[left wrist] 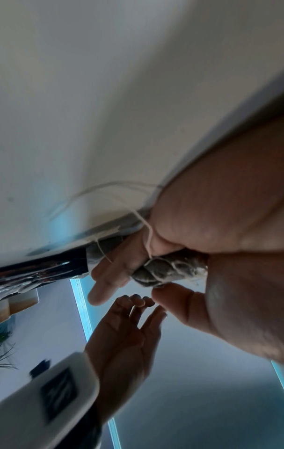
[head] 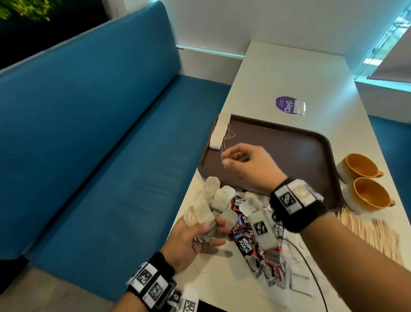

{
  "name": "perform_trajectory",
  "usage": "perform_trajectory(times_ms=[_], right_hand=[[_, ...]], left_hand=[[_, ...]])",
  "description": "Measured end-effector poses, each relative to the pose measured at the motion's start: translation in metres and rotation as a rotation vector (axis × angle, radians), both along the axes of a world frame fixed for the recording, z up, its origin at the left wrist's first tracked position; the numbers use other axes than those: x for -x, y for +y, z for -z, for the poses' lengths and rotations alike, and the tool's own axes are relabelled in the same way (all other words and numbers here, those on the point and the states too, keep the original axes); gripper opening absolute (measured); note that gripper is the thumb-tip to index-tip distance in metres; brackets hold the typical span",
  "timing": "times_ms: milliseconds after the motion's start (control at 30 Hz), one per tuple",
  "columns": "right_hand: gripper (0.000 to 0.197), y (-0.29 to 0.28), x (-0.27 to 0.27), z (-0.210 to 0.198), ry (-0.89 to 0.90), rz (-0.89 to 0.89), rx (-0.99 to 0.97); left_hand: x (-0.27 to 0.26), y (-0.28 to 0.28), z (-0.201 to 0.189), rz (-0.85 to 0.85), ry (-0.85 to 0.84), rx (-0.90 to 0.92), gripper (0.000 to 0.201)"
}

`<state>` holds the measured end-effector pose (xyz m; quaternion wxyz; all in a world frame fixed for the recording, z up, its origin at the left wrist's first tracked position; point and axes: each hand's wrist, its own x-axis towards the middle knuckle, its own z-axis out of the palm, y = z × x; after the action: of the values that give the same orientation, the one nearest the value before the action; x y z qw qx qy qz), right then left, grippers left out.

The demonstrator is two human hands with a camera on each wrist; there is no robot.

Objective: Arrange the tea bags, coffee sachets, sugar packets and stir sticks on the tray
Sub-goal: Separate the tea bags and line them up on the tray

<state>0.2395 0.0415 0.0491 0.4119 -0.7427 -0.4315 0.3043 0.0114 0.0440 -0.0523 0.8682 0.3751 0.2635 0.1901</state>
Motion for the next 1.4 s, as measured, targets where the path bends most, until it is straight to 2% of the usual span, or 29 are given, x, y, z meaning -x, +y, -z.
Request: perform_trajectory(times_ms=[133,200,300,400,533,633,700,833,1000,1233,1333,1400], right_hand=[[0.014,-0.049,0.041,0.014,0.059,-0.073,0.054],[0.020,-0.065,0.053,0.024,0.068,-0.055,0.079],[0.033,-0.081,0.065,0.037,0.188,-0.004,0.090],[0.038,-0.093,0.071,0.042,0.180,-0.017,0.108],[0.028,-0.101,0.075,0.040,0.315,0.045,0.056],[0.013,-0.105,0.072,0.039,0.326,0.067,0.012],[0.006,-0.108,0.067,0.038,0.314,0.053,0.018],[0.005,-0.111,0.058,0.038,0.331,0.084,0.037],[0.008,-0.111,0.052,0.037,0.414,0.200,0.008],[0.005,-0.112,0.046,0.032,0.360,0.430,-0.189],[0.009,-0.110,0.050,0.030,0.442,0.378,-0.154],[0.011,-0.109,0.056,0.027,0.567,0.271,-0.073]], left_hand=[[0.002,-0.005,-0.002,-0.016,0.010,0.011,0.036],[0.002,-0.006,-0.002,-0.026,0.020,-0.018,0.038],[0.004,-0.009,-0.003,-0.020,0.044,-0.058,0.036],[0.007,-0.012,-0.003,-0.005,0.035,-0.066,0.037],[0.009,-0.012,-0.003,0.012,0.084,-0.115,0.033],[0.009,-0.011,-0.003,0.060,0.122,-0.141,0.028],[0.008,-0.011,-0.002,0.095,0.110,-0.164,0.033],[0.007,-0.010,0.000,0.100,0.067,-0.172,0.039],[0.005,-0.010,0.004,0.028,0.100,-0.153,0.042],[0.005,-0.010,0.003,-0.033,0.025,-0.128,0.039],[0.005,-0.009,0.003,-0.061,0.022,-0.132,0.034],[0.005,-0.008,0.006,-0.070,0.022,-0.123,0.041]])
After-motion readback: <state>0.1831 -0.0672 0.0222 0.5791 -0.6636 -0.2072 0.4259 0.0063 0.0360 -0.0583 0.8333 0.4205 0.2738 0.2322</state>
